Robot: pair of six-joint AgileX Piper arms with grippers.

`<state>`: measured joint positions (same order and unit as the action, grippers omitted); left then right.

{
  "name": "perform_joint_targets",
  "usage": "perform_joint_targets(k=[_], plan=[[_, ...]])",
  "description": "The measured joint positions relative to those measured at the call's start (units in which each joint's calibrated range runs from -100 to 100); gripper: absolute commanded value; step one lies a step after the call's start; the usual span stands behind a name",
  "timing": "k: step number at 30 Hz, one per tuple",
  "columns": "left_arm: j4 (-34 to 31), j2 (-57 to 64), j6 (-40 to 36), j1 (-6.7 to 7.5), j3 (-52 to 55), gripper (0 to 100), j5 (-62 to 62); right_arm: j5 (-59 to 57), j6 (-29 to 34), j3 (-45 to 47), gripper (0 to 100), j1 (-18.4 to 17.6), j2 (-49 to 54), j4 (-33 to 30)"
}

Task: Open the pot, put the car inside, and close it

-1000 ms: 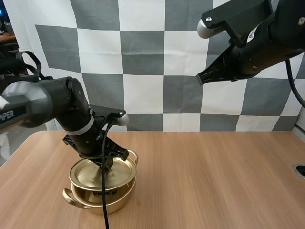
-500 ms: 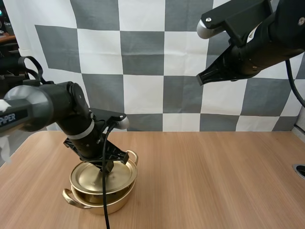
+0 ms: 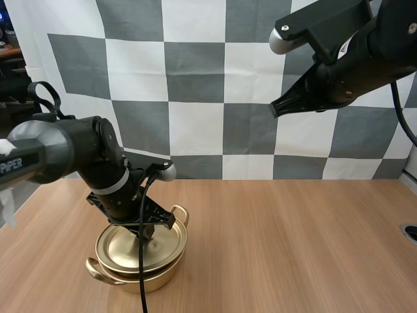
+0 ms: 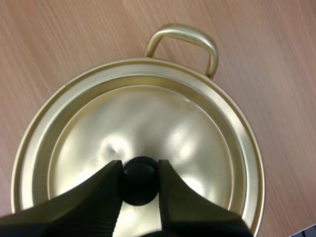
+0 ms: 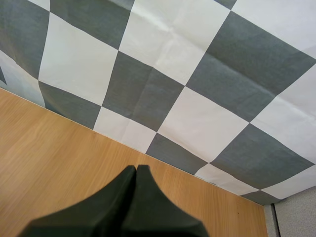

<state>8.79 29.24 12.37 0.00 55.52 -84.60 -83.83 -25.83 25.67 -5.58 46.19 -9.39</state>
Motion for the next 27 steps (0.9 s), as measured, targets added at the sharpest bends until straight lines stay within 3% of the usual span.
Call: perform_joint_targets(k=[19,21,24,26,27], plan=[[1.3,-0.7,0.0,0.0,2.6,2,3.4,-1.0,-0.2,0.0,0,0.0,0.0,0.0],[1.4,-0.7,0.0,0.0,2.6,11,3.4,-1.0,-0.2,0.0,0,0.0,0.0,0.0],[1.4,-0.7,0.0,0.0,2.6,33,3.4,-1.0,-0.3,0.0,0,0.0,0.0,0.0],[1.5,-0.7,0.0,0.0,2.6,51,3.4,-1.0,-0.3,0.0,0,0.0,0.0,0.0],[1.5,-0.7,0.0,0.0,2.6,69,3.4,-1.0,-0.4,0.0,0,0.0,0.0,0.0]])
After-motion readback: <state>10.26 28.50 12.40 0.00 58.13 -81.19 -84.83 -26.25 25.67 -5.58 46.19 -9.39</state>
